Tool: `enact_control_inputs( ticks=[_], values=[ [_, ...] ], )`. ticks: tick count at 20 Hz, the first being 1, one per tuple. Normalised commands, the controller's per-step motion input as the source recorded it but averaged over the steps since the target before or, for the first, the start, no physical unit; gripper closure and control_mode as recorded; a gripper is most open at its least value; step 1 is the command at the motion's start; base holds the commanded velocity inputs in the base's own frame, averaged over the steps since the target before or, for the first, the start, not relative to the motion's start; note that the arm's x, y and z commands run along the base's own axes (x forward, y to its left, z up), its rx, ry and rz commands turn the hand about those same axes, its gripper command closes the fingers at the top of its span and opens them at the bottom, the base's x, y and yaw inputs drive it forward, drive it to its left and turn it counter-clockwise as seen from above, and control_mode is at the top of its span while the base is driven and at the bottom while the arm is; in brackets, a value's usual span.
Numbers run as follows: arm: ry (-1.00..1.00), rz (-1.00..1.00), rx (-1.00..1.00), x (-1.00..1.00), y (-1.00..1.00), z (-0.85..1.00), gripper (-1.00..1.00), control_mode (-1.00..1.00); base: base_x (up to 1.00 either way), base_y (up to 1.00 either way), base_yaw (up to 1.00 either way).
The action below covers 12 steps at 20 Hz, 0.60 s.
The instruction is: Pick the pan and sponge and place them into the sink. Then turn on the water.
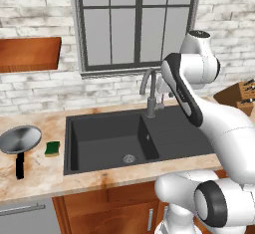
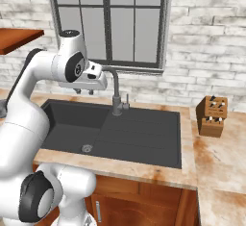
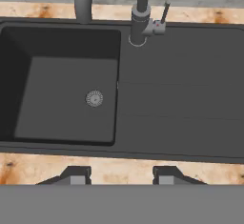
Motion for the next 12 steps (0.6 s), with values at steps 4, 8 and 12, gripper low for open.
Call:
enact_control_inputs(
  ticks=[4, 8, 12],
  values=[
    [0.0, 0.0, 0.0, 0.0, 0.02, 0.0, -1.0, -1.0, 0.0, 0.0, 0.0],
    [0.0, 0.0, 0.01, 0.0, 0.18, -0.06, -1.0, -1.0, 0.0, 0.0, 0.0],
    [0.0, 0.0, 0.04, 0.0, 0.31, -0.17, -1.0, -1.0, 0.0, 0.0, 0.0]
  ],
)
